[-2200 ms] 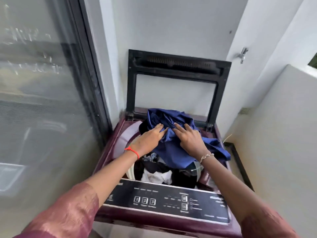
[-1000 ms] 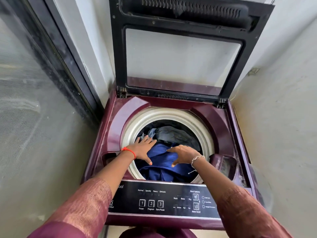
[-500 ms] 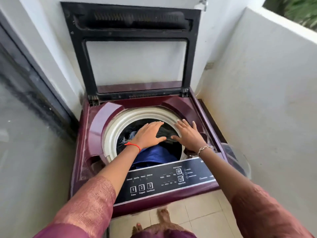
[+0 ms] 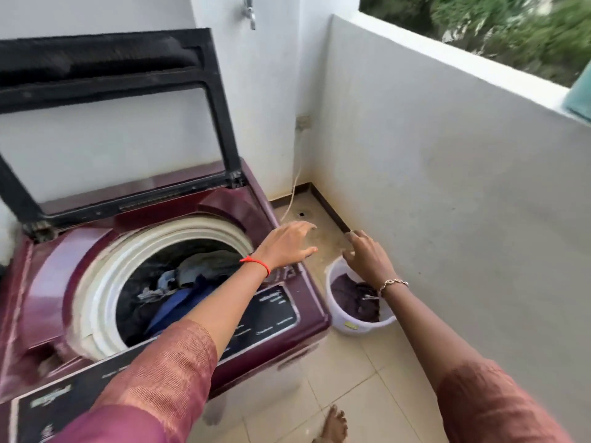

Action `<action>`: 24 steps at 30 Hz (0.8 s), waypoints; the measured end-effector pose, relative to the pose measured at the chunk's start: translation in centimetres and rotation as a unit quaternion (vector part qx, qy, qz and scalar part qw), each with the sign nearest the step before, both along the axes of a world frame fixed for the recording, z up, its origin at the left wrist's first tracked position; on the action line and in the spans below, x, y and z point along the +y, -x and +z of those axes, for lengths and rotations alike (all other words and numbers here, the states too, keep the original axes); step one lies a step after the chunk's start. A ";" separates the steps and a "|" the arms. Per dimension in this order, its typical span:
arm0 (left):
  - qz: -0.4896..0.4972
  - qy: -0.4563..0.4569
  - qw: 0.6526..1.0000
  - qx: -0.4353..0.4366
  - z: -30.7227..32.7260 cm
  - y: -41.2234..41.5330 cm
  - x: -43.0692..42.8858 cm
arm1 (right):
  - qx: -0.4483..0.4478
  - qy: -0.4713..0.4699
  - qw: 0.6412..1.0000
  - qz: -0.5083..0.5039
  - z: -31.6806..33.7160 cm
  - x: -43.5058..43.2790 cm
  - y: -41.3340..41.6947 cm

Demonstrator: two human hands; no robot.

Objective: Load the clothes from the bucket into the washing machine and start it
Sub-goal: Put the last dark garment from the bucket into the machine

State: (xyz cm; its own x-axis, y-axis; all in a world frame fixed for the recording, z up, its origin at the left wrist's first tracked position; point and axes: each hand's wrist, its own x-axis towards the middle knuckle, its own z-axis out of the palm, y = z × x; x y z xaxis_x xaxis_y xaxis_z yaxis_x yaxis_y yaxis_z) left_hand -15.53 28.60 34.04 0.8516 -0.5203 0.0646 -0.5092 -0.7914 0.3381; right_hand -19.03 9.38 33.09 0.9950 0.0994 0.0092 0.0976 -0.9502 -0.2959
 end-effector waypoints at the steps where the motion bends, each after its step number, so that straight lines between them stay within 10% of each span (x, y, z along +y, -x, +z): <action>1: -0.010 -0.006 1.000 0.006 -0.2 -0.3 -2.2 | 0.007 -0.003 1.000 -0.013 -0.4 -2.1 0.2; 24: -0.153 -0.124 0.966 0.166 -11.0 -8.9 -23.9 | 0.211 -0.021 0.970 -0.116 -9.9 -24.1 -2.1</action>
State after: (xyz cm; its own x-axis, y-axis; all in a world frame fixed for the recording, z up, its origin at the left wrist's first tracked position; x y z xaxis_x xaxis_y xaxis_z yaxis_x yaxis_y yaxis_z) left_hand -6.67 4.75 23.01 0.6083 -0.7147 -0.3453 -0.6275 -0.6994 0.3421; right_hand -16.92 -14.72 23.23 0.9069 -0.1203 -0.4039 -0.2564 -0.9181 -0.3023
